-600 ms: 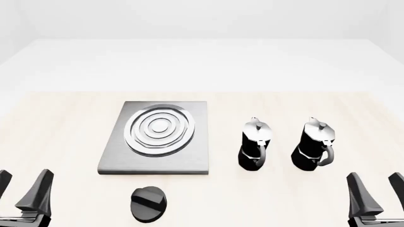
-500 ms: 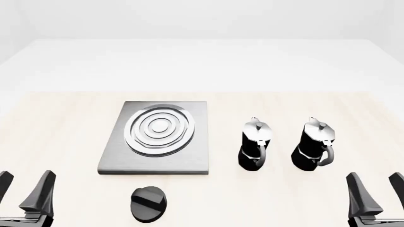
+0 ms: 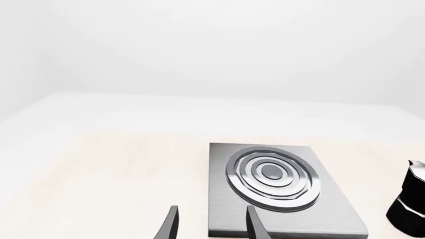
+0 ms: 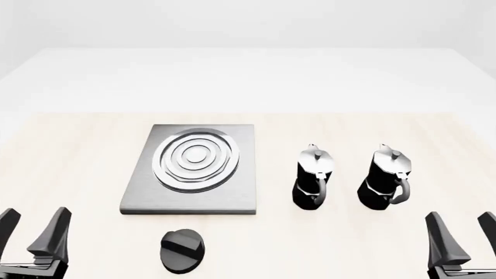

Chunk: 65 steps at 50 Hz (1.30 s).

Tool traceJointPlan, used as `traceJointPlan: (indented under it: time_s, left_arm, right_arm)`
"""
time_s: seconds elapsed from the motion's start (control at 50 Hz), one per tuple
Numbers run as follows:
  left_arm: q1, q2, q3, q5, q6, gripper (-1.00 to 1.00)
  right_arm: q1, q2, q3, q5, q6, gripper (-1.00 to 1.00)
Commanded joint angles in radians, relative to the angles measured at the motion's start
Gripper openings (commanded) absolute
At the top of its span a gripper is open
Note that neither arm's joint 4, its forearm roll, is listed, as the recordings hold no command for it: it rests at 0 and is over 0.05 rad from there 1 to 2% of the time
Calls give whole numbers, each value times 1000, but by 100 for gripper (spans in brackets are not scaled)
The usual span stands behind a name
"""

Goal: Turn off the stove.

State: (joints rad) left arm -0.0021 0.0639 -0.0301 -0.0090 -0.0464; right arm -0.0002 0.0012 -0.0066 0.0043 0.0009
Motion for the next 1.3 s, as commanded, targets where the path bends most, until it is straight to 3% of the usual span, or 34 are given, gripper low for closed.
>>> traceJointPlan:
  time_s: [0.02, 0.26, 0.34, 0.38, 0.48, 0.62, 0.76, 0.78, 0.82, 0.84, 0.9, 0.92, 1.3]
  left_arm:
    - [-60, 81, -77, 23, -17, 100]
    - [-123, 193, -174, 88, 11, 100]
    - [-170, 300, -210, 102, 16, 100]
    - [-200, 331, -233, 125, 78, 100]
    - [-245, 407, -279, 181, 98, 100]
    - [-293, 478, -320, 254, 186, 100]
    - [-328, 539, -368, 337, 174, 100]
    - [-341, 531, -372, 350, 202, 100]
    - [-344, 554, -378, 364, 188, 100]
    - [-339, 567, -368, 364, 244, 100]
    - [-378, 599, -350, 373, 260, 100]
    - [-410, 607, -357, 389, 212, 100]
    - [-412, 717, -301, 345, 239, 100]
  right_arm:
    - [0, 0, 0, 1, 1, 100]
    - [4, 0, 0, 1, 1, 100]
    - [6, 0, 1, 1, 1, 100]
    - [7, 0, 2, 1, 1, 100]
    - [8, 0, 1, 1, 3, 100]
    - [7, 1, 2, 1, 3, 100]
    - [6, 2, 2, 1, 4, 100]
    - [6, 2, 2, 1, 5, 100]
    - [6, 3, 2, 0, 4, 100]
    - [7, 3, 2, 0, 5, 100]
    - [6, 4, 2, -1, 5, 100]
    - [6, 4, 2, -2, 5, 100]
    - [8, 6, 3, -4, 6, 100]
